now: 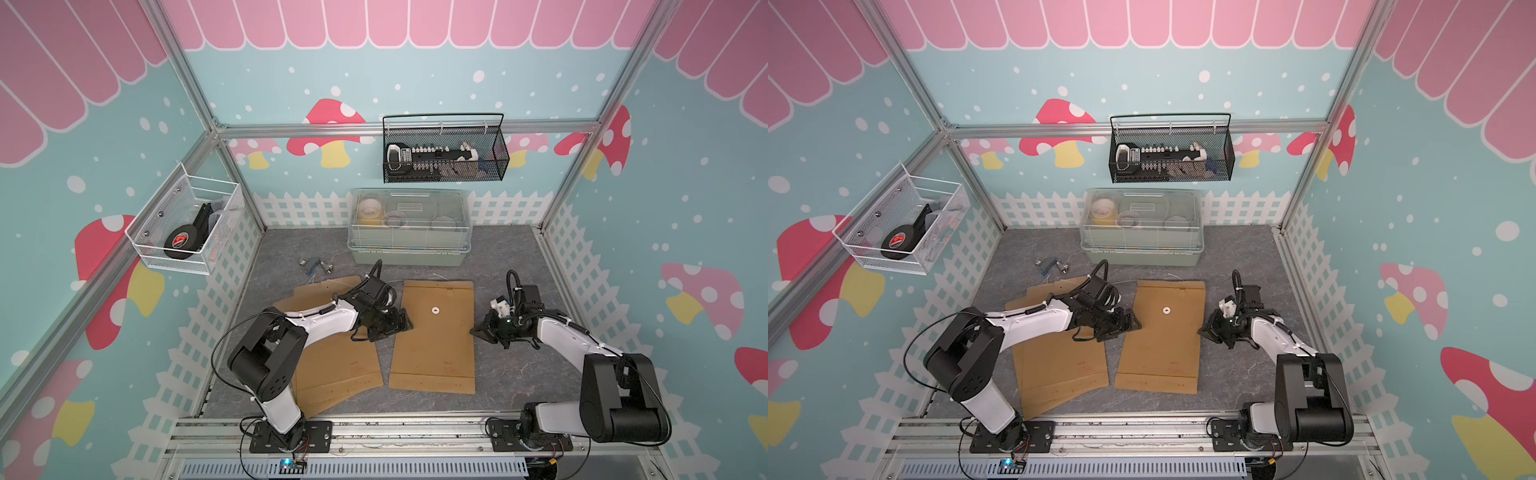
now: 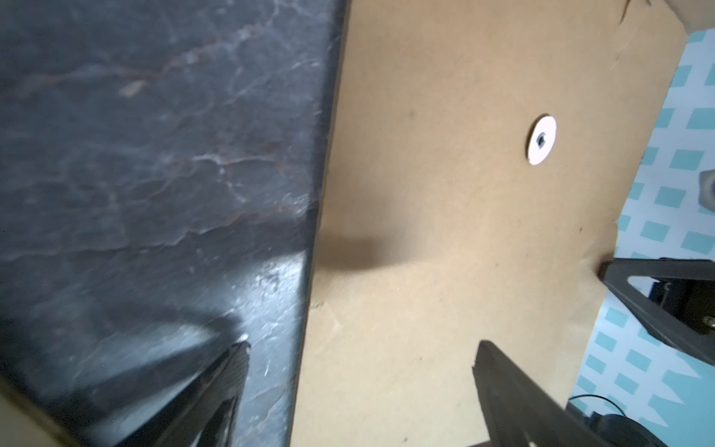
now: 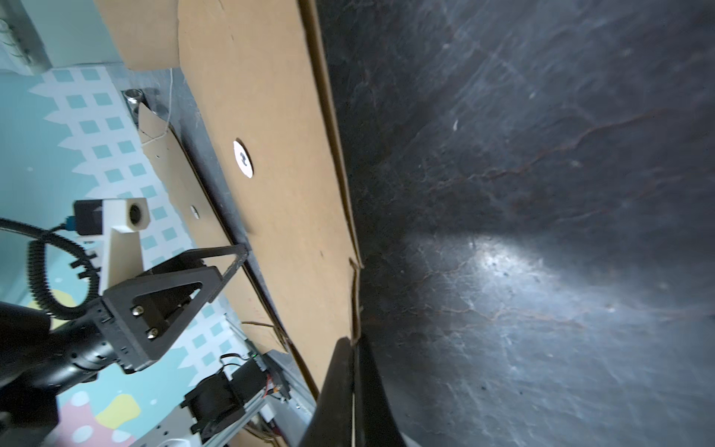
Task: Close the mouth of the file bag
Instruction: Pick up the file bag from the center of the board.
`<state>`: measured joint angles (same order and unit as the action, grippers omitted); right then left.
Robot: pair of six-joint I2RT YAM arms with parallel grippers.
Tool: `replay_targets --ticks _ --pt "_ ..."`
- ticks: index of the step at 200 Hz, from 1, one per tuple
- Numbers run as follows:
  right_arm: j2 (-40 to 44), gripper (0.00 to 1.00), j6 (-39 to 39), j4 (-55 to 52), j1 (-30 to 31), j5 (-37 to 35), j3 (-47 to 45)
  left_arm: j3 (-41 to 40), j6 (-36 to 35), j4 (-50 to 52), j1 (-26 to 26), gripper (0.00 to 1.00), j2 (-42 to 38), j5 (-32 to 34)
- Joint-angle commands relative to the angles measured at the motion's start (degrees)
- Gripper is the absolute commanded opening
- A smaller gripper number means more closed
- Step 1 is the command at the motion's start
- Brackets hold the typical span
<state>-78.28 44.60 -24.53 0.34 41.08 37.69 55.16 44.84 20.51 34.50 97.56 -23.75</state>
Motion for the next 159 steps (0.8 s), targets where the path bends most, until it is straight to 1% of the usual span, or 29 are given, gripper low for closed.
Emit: replay_targets --ticks 1,37,58,77,91,105,130,146,159 --pt "-0.6 0.00 6.4 2.3 -0.4 4.0 -2.2 -2.4 3.1 0.2 0.3 0.91 -1.4 -4.4" --pt "-0.8 0.00 12.2 5.4 -0.7 7.2 -4.5 -6.1 7.8 -3.6 1.0 0.88 -2.9 -6.3" --pt "-0.4 0.00 14.9 6.4 -1.2 8.7 -5.3 -9.4 11.3 -8.1 1.2 0.86 -3.6 -9.1" --pt "-0.5 0.00 14.9 5.7 -1.6 9.1 -5.2 -10.7 13.8 -10.8 1.1 0.83 -5.2 -10.4" --pt "-0.8 0.00 13.7 4.7 -1.6 8.7 -4.6 -10.9 15.9 -13.4 1.0 0.77 -6.1 -10.9" --pt "-0.9 0.00 10.7 2.1 -1.6 7.2 -3.6 -10.3 17.1 -14.5 1.1 0.69 -6.7 -11.3" --pt "-0.8 0.00 2.4 -4.2 -1.6 1.7 -1.0 -8.9 15.7 -13.5 0.7 0.52 -6.6 -10.6" --pt "-0.5 0.07 0.1 -5.5 -1.6 -0.6 -0.7 -8.6 15.0 -12.8 0.3 0.41 -5.7 -10.4" --pt "-0.5 0.10 -1.1 -5.8 -1.6 -1.6 -1.1 -8.3 14.8 -12.8 0.3 0.33 -5.5 -10.7"
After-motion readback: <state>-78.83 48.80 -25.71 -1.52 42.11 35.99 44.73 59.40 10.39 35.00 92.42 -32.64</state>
